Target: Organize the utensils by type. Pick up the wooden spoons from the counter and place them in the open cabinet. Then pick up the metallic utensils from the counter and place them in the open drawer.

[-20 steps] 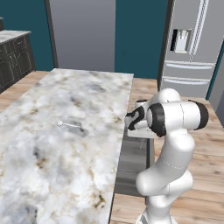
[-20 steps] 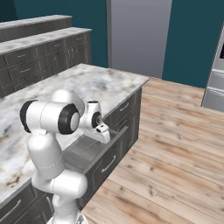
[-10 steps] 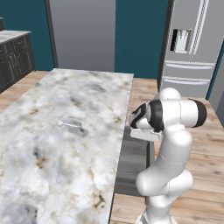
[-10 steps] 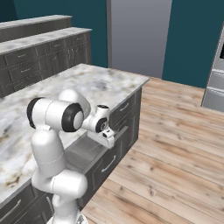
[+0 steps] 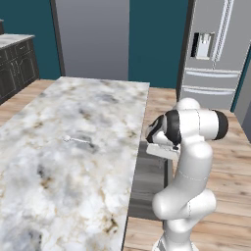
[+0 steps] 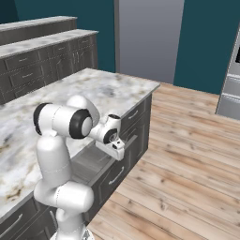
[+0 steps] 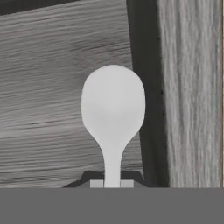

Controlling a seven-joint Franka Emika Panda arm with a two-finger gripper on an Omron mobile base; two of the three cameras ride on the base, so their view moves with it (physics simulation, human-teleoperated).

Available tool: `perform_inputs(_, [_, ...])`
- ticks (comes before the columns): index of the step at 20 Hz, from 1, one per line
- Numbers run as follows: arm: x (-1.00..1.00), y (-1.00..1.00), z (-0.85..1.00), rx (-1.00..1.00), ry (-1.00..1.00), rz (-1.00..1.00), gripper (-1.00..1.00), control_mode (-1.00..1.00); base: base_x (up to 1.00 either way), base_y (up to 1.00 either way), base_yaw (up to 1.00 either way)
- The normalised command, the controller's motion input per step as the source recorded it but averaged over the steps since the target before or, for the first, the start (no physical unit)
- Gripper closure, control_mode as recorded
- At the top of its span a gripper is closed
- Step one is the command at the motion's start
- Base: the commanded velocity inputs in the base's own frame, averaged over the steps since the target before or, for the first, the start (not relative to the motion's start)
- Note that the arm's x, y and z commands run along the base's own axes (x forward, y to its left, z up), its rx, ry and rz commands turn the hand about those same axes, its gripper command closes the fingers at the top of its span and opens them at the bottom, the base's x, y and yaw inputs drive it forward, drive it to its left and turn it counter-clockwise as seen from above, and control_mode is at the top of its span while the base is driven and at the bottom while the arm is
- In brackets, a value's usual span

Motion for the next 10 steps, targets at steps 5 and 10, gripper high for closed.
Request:
perform_inputs(5, [0.07, 0.0, -0.23, 0.0, -0.04, 0.0, 1.0, -1.0, 0.0, 0.0, 0.0])
perform_inputs(10, [0.14, 0.0, -0.21, 0.0, -0.07, 0.0, 1.0, -1.0, 0.0, 0.0, 0.0])
